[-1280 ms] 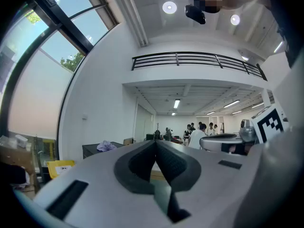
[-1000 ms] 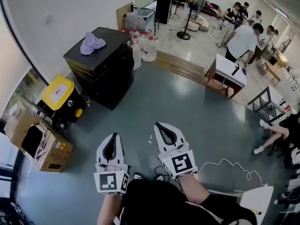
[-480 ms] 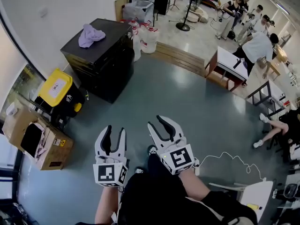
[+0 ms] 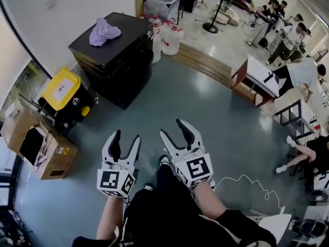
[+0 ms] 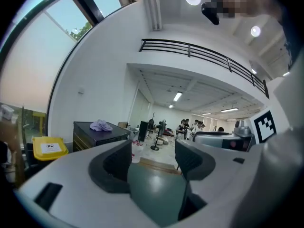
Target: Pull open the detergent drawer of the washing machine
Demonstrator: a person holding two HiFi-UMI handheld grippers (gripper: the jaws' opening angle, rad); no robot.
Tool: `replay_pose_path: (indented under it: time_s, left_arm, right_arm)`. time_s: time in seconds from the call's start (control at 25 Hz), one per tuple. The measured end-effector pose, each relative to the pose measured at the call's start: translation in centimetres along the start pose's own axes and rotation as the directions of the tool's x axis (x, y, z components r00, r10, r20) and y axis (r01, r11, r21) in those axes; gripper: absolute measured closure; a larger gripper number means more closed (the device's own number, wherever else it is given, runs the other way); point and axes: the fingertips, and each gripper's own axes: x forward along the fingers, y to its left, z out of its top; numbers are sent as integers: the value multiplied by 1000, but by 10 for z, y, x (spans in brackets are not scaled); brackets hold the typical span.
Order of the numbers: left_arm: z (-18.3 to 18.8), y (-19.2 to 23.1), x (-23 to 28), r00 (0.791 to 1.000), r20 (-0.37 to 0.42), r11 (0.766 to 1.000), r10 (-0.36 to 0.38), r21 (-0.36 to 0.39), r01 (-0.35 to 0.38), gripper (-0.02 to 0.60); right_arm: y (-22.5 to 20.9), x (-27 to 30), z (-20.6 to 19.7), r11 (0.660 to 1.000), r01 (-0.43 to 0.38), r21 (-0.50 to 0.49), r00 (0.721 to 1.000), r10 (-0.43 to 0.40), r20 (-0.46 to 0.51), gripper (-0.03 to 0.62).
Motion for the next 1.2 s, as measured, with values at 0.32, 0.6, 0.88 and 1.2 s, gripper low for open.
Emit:
replay_pose_path:
  time_s: [0.32,0.6,0.88,1.2]
  left_arm:
    - [18,17,76,997,14,996,76,46,-76,310]
    - [20,15,143,993,9,992,121,46,-121,310]
    - [20,16,192,985,3,984,173,48,-173,310]
    - [19,47,231,976,-6,975,220,45,-219,310]
  right_arm:
    - [-61,61,5,999,-51,-10,999,51,-12,347]
    - [-115,98,6,995,-97,-14,995,96,-20,347]
    - [-156,129,2,989,-145,4,989,145,-25,345]
    - [-180,176,-10,983,-183,22,982,184,-41,345]
